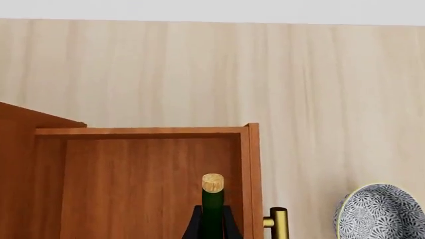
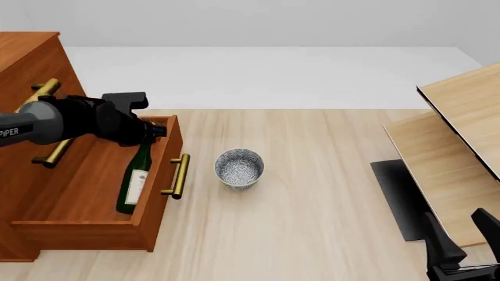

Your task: Put the wine bottle in the bottom drawer of the cabinet.

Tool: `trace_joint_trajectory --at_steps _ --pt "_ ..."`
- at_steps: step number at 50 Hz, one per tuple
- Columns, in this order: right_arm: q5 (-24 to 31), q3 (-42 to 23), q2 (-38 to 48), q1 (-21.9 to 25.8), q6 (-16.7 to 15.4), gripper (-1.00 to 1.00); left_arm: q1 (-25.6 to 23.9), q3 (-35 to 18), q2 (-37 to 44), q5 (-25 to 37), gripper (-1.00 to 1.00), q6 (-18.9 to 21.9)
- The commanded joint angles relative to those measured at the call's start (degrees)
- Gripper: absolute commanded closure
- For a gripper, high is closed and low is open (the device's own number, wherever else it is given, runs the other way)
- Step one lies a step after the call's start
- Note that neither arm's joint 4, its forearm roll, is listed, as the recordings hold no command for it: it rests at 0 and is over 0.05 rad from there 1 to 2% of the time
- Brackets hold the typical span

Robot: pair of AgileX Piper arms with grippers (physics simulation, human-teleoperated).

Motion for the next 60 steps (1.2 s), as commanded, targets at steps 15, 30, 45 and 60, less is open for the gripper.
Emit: trace_joint_trajectory --at_steps 15,30,45,60 --pt "-0.26 0.00 0.30 0.02 -0.02 -1.00 -0.37 -1.39 1.02 3.01 -1.00 0.26" --pt "-0.20 0.00 0.22 0.07 -0.02 -1.00 -0.21 -3.09 -1.84 5.43 -1.00 1.33" --pt "0.06 0.00 -0.01 0.20 -0.15 -1.00 -0.85 -5.30 -12.57 11.00 -1.00 6.55" --pt "-0.58 0.00 0.56 0.52 -0.31 -1.00 -2.28 -9.55 -25.36 18.19 -1.00 10.25"
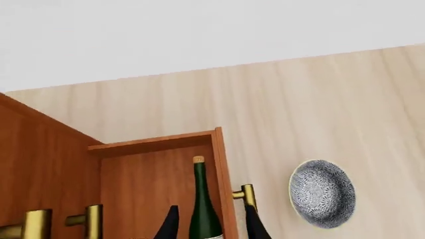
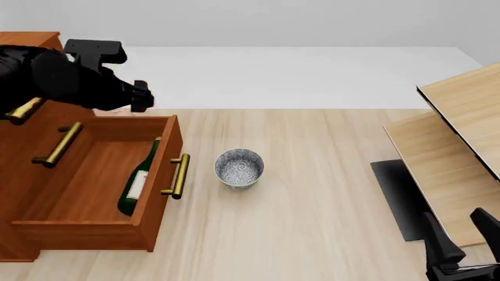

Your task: Put the wine bottle in the bottom drawer of the cabinet.

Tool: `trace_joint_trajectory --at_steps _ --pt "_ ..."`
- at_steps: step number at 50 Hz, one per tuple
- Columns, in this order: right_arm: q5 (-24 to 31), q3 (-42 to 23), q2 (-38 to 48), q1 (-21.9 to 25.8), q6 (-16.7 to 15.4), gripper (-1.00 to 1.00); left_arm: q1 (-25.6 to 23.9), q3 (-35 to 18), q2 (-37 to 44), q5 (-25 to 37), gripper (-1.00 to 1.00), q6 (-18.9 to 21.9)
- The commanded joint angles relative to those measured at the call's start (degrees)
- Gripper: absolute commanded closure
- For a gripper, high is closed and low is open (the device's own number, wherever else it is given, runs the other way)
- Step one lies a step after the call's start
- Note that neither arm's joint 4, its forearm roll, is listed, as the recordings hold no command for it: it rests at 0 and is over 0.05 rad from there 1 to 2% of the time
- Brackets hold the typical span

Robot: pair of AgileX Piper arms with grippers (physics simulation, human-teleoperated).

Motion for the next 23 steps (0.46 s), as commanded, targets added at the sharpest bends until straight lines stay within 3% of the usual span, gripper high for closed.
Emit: trace_joint_trajectory --at_steps 1,3,10,12,13,23 --pt "-0.22 0.00 0.17 0.20 -0.17 -1.00 -1.08 -5.99 -8.60 7.55 -1.00 1.98" --pt "-0.07 0.00 0.04 0.22 -0.15 -1.00 -1.46 -6.91 -9.92 8.47 -1.00 1.06" --pt "0.12 0.00 -0.14 0.41 -0.31 -1.00 -1.10 -10.45 -13.44 12.10 -1.00 4.02" --pt "0.08 0.00 -0.15 0.45 -0.25 -1.00 -2.52 -12.77 -14.50 13.80 -1.00 1.79" --pt "-0.02 0.00 -0.03 0.47 -0.25 -1.00 -1.88 -13.28 -14.65 14.80 -1.00 3.88" --pt "-0.43 -0.01 0.29 0.52 -0.28 -1.00 -3.89 -21.85 -19.02 21.85 -1.00 4.84"
